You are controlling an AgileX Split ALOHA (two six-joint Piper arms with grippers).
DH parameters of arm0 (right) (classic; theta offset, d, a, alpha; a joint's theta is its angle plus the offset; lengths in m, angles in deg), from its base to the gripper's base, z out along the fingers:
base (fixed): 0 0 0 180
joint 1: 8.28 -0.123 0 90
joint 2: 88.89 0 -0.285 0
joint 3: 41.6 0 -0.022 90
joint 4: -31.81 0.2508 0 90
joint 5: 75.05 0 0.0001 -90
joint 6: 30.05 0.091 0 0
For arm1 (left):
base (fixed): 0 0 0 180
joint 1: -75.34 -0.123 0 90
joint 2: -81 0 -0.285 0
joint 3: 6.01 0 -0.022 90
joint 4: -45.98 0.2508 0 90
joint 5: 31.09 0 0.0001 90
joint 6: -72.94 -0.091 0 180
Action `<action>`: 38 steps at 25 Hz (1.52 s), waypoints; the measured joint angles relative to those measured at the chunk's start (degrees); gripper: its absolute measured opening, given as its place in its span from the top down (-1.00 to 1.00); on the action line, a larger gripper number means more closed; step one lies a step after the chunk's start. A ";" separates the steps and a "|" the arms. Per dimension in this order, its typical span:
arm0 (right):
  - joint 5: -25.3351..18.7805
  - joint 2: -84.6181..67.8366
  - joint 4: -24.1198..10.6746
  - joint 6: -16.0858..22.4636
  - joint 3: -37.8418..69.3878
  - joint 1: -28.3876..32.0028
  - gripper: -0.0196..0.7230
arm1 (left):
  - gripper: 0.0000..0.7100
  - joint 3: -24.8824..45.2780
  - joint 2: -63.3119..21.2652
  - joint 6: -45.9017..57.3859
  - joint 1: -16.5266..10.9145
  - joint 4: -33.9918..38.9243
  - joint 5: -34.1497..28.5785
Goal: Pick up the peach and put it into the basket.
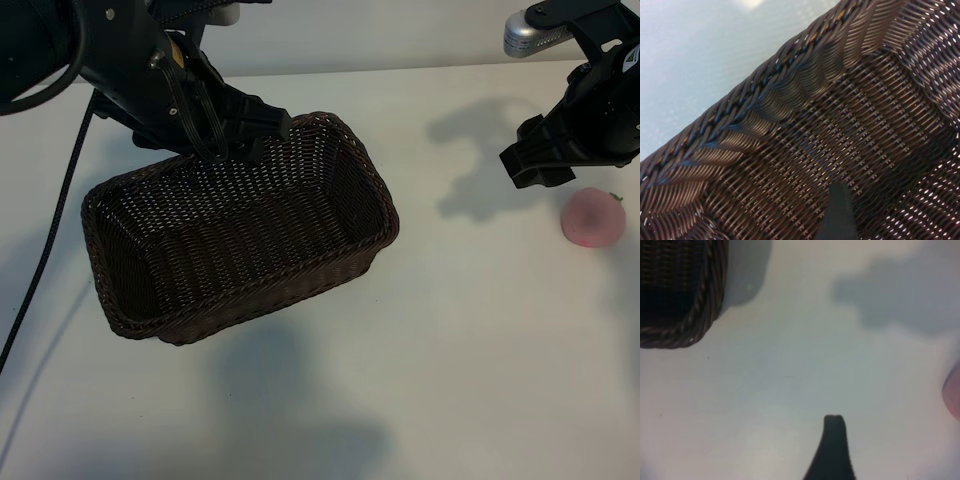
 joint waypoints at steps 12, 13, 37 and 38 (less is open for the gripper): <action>0.00 0.00 0.05 0.00 0.00 0.00 -0.66 | -0.66 0.00 0.00 0.00 0.00 0.35 0.00; 0.00 0.00 0.05 0.00 0.00 0.00 -0.66 | -0.66 0.00 0.00 0.00 0.00 0.00 0.00; 2.17 0.00 0.21 0.01 0.00 0.00 -0.66 | -0.66 8.51 -6.00 12.43 0.00 8.10 -9.58; 2.17 0.02 0.21 0.06 0.00 0.00 -0.66 | -0.66 11.14 -7.55 13.99 0.00 8.65 -8.74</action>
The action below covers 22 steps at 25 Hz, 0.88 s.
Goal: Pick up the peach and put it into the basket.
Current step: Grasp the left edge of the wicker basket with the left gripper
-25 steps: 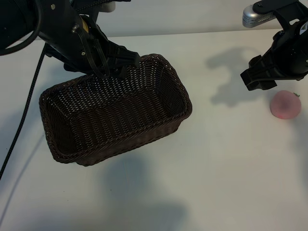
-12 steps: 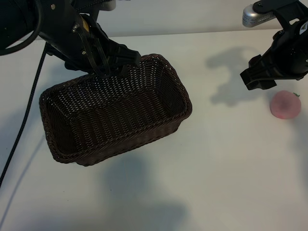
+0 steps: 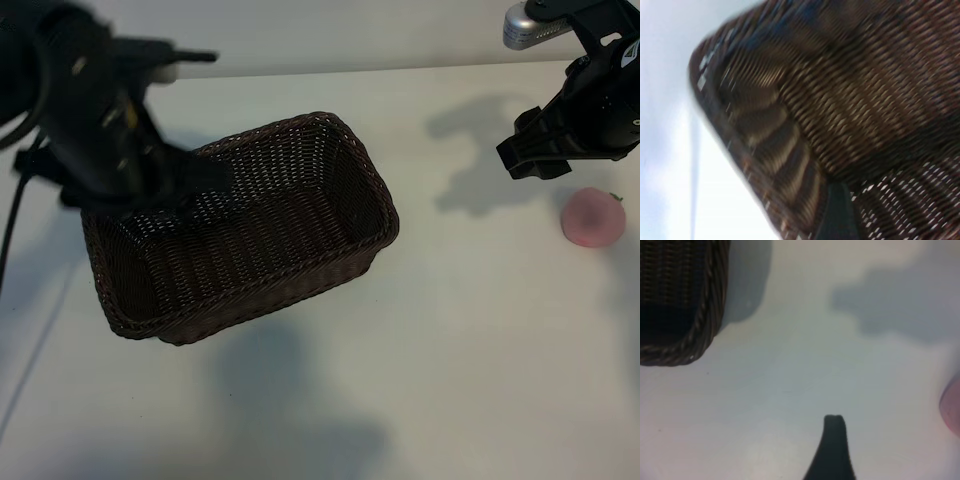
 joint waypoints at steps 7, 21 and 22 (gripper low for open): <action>-0.12 0.04 0.00 0.19 0.00 0.00 -0.66 | -0.66 15.18 -10.46 17.59 -0.62 8.65 2.43; -0.85 0.04 1.60 0.30 0.00 0.00 -0.66 | -0.66 21.38 -9.77 17.03 -11.78 1.48 18.51; -0.91 0.04 1.60 0.30 0.00 0.00 -0.66 | -0.66 21.38 -9.13 16.57 -11.87 0.71 19.26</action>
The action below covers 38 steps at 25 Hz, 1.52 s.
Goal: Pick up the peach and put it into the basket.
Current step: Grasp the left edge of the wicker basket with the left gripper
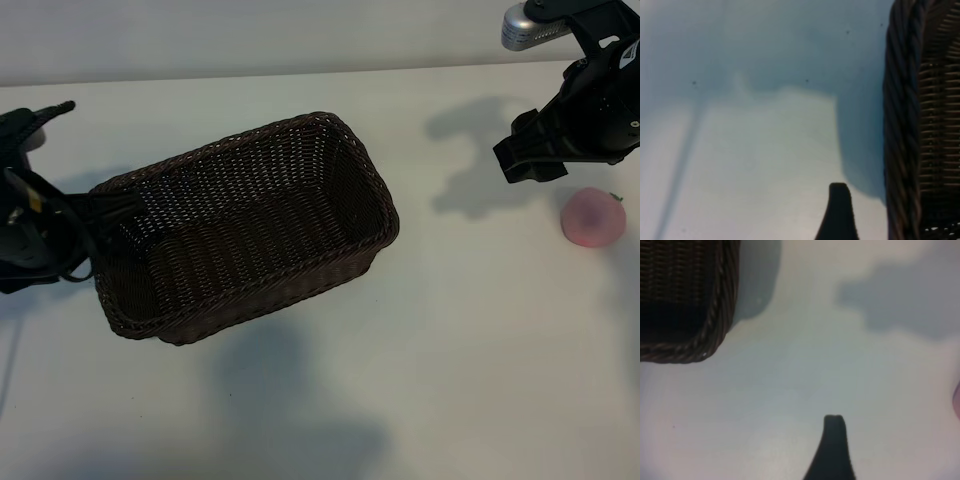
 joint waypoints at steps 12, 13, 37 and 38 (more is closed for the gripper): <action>-0.23 0.00 0.06 0.00 0.00 0.00 -0.66 | -0.66 0.00 11.44 -2.41 -0.52 -3.48 4.43; -0.23 0.00 0.06 0.00 0.00 0.00 -0.66 | -0.66 0.00 12.15 -2.41 -0.52 -3.48 4.80; -0.29 0.00 0.06 0.05 0.00 0.00 -0.66 | -0.62 0.00 18.82 -2.66 -0.52 -5.83 9.43; -0.29 0.00 0.06 0.05 0.00 0.00 -0.66 | -0.60 0.00 18.82 -2.66 -0.52 -5.99 9.49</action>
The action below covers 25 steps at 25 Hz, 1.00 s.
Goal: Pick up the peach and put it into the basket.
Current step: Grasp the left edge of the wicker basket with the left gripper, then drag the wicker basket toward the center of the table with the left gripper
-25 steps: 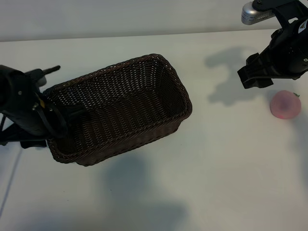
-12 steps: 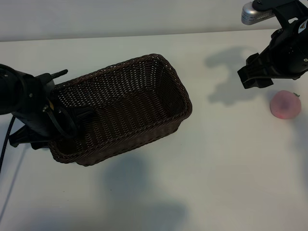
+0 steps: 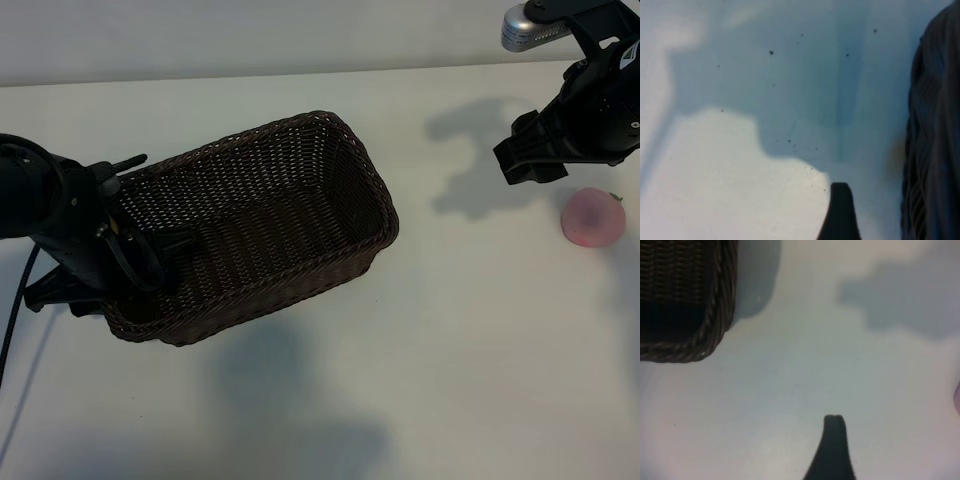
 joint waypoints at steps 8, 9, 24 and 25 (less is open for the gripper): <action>-0.41 0.00 0.00 0.00 0.00 0.00 -0.66 | -0.25 0.00 0.03 0.13 -0.11 -0.46 0.59; -0.49 0.00 0.00 0.00 0.00 0.00 -0.66 | -0.25 0.00 0.03 0.13 -0.11 -0.46 0.61; -0.64 0.00 0.06 0.00 0.00 0.00 -0.66 | -0.23 0.00 -2.58 0.00 -0.11 -0.99 1.31; -0.64 0.00 0.06 0.00 0.00 0.00 -0.66 | -0.23 0.00 -2.58 -0.12 -0.11 -0.99 1.31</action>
